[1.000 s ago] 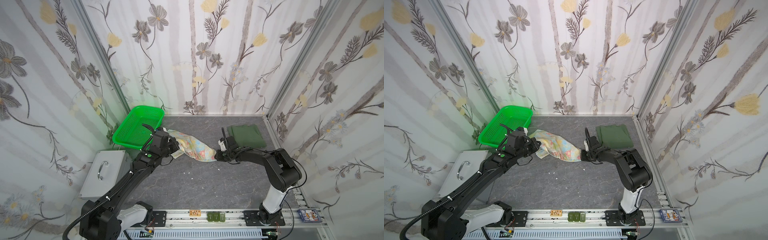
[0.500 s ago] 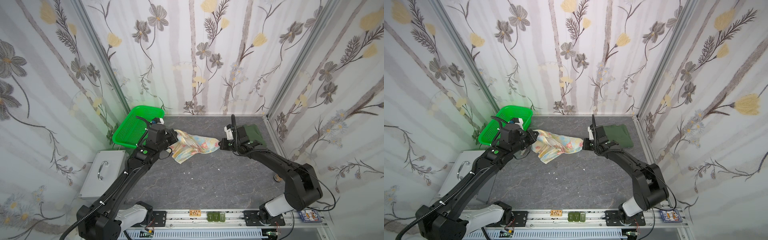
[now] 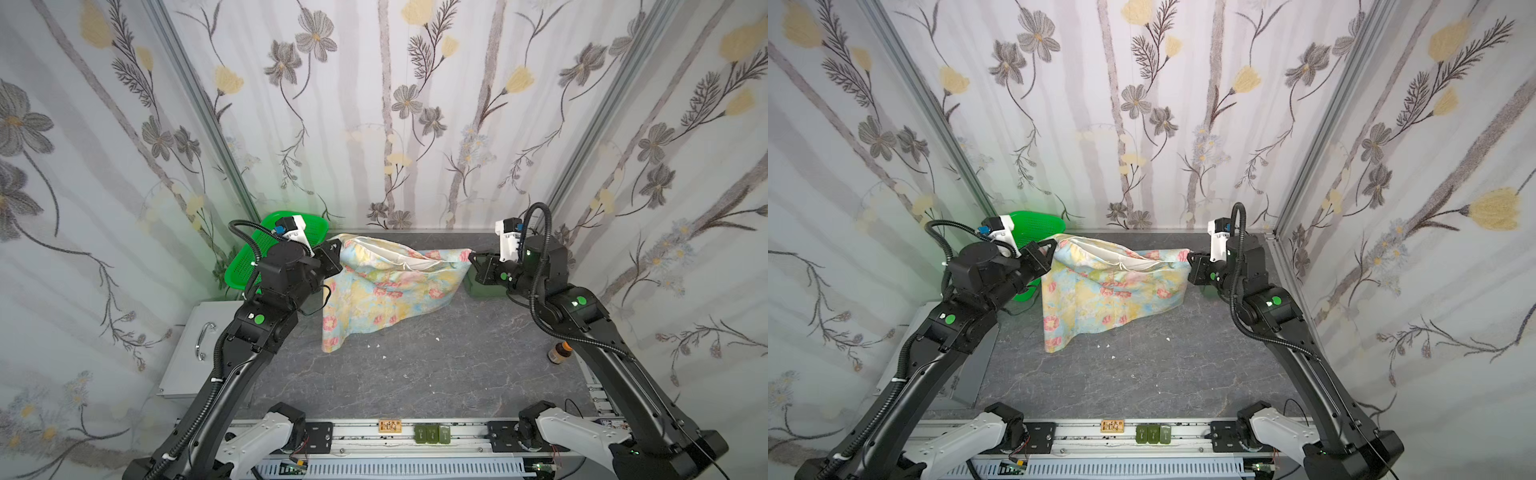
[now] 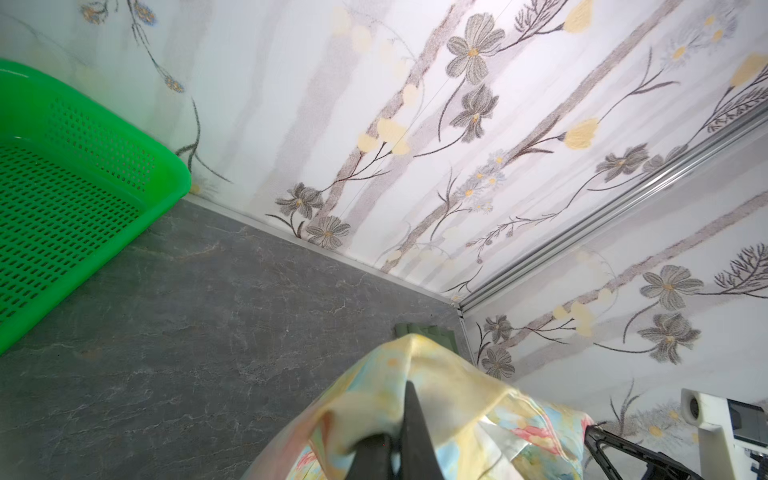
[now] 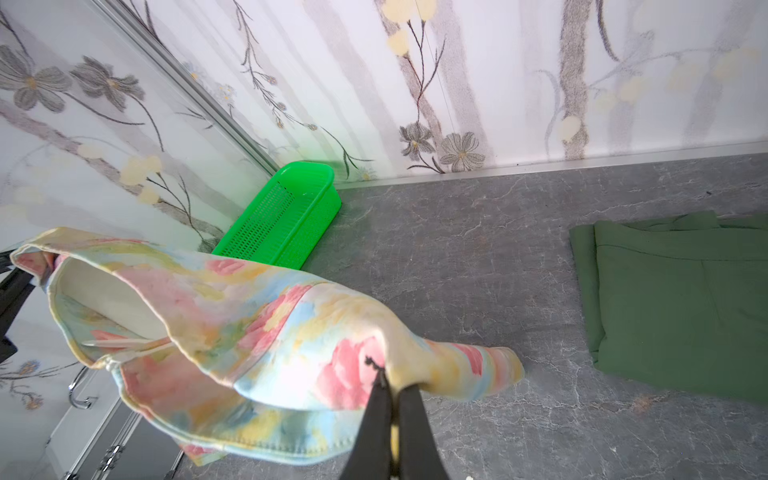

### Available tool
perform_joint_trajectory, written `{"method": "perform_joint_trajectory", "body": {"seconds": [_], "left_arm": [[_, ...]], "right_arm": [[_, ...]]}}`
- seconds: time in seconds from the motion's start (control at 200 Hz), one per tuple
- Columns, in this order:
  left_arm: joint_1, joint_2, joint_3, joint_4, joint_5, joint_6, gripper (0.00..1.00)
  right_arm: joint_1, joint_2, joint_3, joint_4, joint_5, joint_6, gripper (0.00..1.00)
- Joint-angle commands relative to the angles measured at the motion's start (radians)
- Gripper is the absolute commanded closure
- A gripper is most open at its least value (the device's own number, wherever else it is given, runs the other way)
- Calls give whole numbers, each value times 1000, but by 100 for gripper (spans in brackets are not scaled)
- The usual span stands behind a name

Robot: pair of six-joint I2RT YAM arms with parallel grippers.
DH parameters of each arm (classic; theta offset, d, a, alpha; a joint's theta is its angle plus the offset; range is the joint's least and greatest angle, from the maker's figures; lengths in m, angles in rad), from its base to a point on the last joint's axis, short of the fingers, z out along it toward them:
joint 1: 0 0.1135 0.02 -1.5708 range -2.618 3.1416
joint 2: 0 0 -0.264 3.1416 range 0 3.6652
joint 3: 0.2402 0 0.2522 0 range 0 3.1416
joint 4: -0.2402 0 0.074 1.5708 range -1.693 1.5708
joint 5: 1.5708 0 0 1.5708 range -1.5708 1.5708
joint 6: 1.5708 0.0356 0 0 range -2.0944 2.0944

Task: Fold and stack skirts
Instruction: Flatten out the skirt at the center of the table.

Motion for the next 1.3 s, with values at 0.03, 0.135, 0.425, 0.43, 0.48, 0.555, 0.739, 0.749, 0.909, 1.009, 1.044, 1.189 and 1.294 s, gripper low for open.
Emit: {"method": "perform_joint_trajectory", "body": {"seconds": [0.03, 0.135, 0.425, 0.43, 0.48, 0.555, 0.739, 0.749, 0.909, 1.009, 1.044, 1.189, 1.294], "left_arm": [[2, -42, -8, -16, 83, -14, 100], [2, -90, -53, -32, 157, -48, 100], [2, -120, -246, -33, 198, -154, 100], [2, -115, -247, -33, 197, -154, 100], [3, -63, -246, -32, 178, -143, 100], [9, 33, -233, -29, 145, -137, 100], [31, 328, -190, 32, 11, -62, 100], [34, 341, -187, 39, 8, -62, 100], [85, 524, -140, 164, 13, -57, 90], [108, 620, -103, 210, -5, -50, 36], [115, 644, -95, 222, -15, -50, 19], [136, 673, -60, 242, -40, -51, 4], [136, 643, -67, 242, -18, -36, 4]], "right_arm": [[4, -74, -1, -78, -19, 2, 100], [7, -142, -17, -143, -25, 15, 100], [-17, -135, -84, -230, 47, 57, 100], [-19, -130, -86, -229, 47, 56, 100], [-37, -70, -103, -201, 24, 52, 100], [-69, 35, -119, -132, -18, 46, 100], [-105, 345, -47, 4, -34, 12, 100], [-105, 364, -38, 7, -31, 8, 100], [-110, 629, 107, 45, -22, -19, 100], [-111, 738, 164, 99, -42, -24, 83], [-112, 763, 175, 126, -41, -27, 72], [-116, 779, 184, 181, -26, -33, 51], [-116, 711, 125, 191, 5, -34, 50]]}}
